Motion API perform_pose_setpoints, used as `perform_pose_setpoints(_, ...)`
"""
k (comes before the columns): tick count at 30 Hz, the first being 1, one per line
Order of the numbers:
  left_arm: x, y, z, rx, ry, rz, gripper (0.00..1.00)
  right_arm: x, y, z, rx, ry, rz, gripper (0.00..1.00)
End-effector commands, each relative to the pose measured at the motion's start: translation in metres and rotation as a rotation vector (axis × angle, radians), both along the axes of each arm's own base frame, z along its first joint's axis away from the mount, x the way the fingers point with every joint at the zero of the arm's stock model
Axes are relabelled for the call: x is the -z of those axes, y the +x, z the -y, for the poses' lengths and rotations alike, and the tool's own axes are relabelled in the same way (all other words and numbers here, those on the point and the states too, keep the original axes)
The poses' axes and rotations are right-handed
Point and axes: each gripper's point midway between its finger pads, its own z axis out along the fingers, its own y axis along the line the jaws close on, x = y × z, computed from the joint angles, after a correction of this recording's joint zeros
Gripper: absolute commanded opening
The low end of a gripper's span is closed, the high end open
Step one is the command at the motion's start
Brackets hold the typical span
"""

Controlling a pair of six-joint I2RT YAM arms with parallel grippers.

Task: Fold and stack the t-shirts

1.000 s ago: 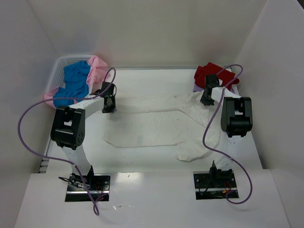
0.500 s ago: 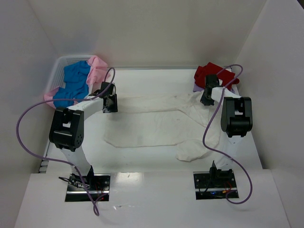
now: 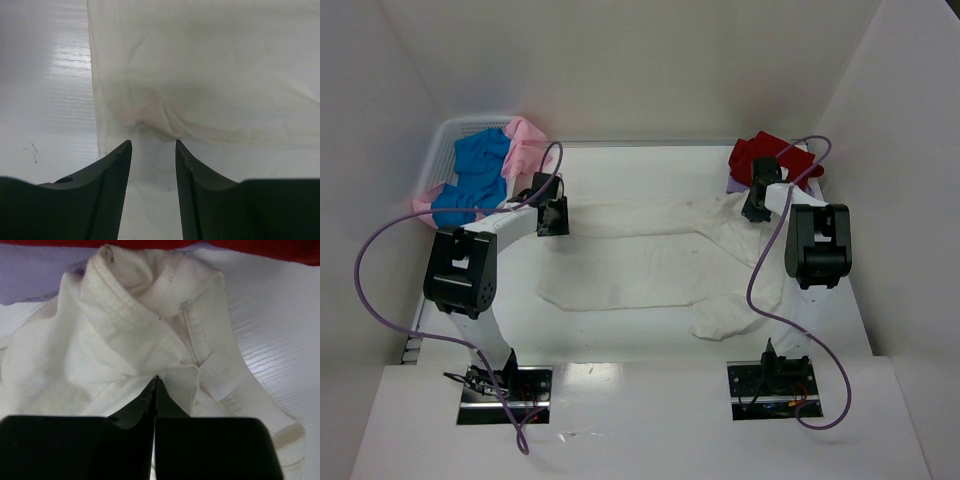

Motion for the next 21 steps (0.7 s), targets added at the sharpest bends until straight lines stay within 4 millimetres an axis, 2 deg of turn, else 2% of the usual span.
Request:
perform_pose_setpoints(1, -0.016, 0.017, 0.006, 0.002, -0.029, 0.068, 0.5, -0.012, -0.002, 0.004, -0.002, -0.012, 0.022, 0.0)
perform_pose_setpoints(10, -0.014, 0.024, 0.012, 0.019, -0.055, 0.08, 0.55, -0.012, -0.002, 0.004, -0.002, -0.012, 0.022, 0.0)
perform_pose_setpoints(16, 0.003, 0.023, 0.004, -0.015, -0.016, 0.044, 0.52, -0.012, -0.002, 0.004, -0.002, -0.012, 0.022, 0.0)
perform_pose_setpoints(19, 0.007, 0.019, 0.0, -0.031, 0.024, 0.026, 0.44, -0.012, -0.002, 0.004, -0.002, -0.012, 0.022, 0.0)
perform_pose_setpoints(21, 0.008, 0.018, -0.003, -0.047, 0.036, 0.02, 0.34, -0.012, -0.002, 0.004, -0.002, -0.012, 0.022, 0.0)
